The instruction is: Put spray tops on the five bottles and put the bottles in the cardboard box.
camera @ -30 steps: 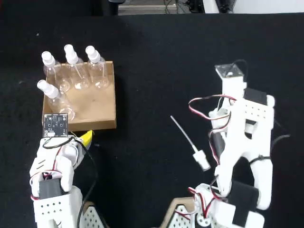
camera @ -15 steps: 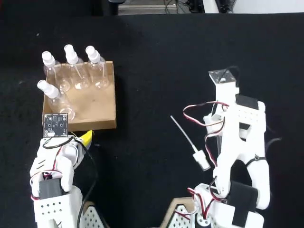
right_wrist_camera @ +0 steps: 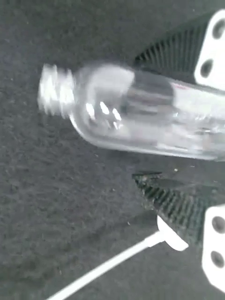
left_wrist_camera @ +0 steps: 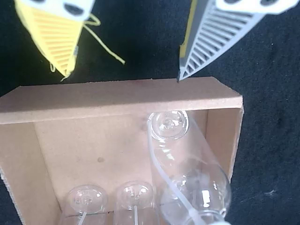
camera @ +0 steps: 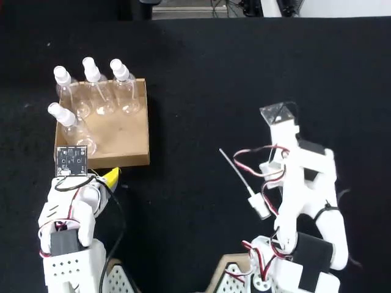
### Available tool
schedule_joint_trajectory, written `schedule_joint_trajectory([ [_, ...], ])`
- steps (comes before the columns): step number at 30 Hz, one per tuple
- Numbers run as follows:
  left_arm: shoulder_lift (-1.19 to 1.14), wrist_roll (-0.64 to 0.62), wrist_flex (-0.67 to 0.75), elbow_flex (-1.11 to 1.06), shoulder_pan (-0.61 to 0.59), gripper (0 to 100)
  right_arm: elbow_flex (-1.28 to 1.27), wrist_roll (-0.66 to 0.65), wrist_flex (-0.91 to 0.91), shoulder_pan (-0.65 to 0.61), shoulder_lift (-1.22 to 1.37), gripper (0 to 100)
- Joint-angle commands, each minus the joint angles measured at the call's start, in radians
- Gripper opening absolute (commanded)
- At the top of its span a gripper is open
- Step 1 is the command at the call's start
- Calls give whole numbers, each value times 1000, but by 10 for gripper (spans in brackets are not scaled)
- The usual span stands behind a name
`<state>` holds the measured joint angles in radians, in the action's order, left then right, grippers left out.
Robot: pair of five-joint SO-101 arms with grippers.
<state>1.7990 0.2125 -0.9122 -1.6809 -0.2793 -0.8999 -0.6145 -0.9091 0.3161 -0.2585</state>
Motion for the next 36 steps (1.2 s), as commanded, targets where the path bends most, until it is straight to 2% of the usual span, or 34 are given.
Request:
schedule_joint_trajectory([
  [1, 6, -2, -2, -18, 13, 325, -18, -9, 75, 25, -50, 198],
  [5, 6, -2, -2, -18, 13, 325, -19, 0, 71, 26, -56, 6],
  [8, 6, -2, -2, -18, 13, 325, 51, 49, -9, 17, -85, 24],
  [12, 6, -2, -2, -18, 13, 325, 326, 239, -301, -64, -179, 11],
  [15, 6, -2, -2, -18, 13, 325, 535, 404, -528, -192, -219, 11],
  [18, 6, -2, -2, -18, 13, 325, 610, 491, -632, -381, -222, 11],
  [21, 6, -2, -2, -18, 13, 325, 552, 505, -591, -546, -220, 12],
  [25, 6, -2, -2, -18, 13, 325, 389, 511, -430, -635, -220, 34],
  [32, 6, -2, -2, -18, 13, 325, 130, 512, -172, -858, -222, 223],
  [36, 6, -2, -2, -18, 13, 325, 120, 514, -133, -882, -229, 306],
])
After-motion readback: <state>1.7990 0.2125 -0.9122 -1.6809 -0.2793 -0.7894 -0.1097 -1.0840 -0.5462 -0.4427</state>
